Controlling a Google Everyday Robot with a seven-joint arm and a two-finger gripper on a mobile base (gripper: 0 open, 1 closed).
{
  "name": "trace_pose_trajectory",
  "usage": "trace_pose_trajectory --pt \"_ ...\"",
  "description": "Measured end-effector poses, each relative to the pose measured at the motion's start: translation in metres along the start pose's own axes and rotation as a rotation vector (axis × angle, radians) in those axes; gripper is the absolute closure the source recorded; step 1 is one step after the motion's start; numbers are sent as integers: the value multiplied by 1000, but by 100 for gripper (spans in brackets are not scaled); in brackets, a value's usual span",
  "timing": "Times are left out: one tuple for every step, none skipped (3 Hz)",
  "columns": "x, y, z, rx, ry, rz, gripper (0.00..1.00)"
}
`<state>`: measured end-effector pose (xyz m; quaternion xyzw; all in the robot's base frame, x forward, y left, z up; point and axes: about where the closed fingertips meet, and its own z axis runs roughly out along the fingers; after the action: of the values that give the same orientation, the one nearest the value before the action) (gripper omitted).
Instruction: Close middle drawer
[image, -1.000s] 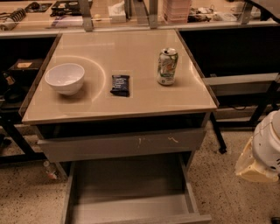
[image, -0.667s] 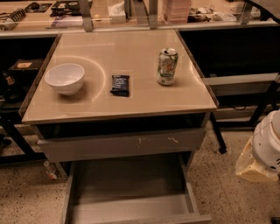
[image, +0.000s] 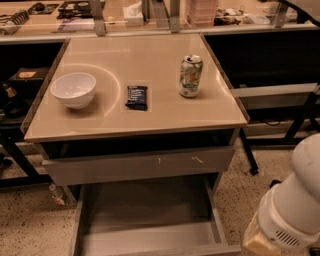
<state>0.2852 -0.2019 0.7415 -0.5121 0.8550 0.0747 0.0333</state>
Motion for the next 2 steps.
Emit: trace_pose_trajectory --pt "0 15 59 -73 -5 33 100" --pt "-2 26 100 -123 -17 54 100"
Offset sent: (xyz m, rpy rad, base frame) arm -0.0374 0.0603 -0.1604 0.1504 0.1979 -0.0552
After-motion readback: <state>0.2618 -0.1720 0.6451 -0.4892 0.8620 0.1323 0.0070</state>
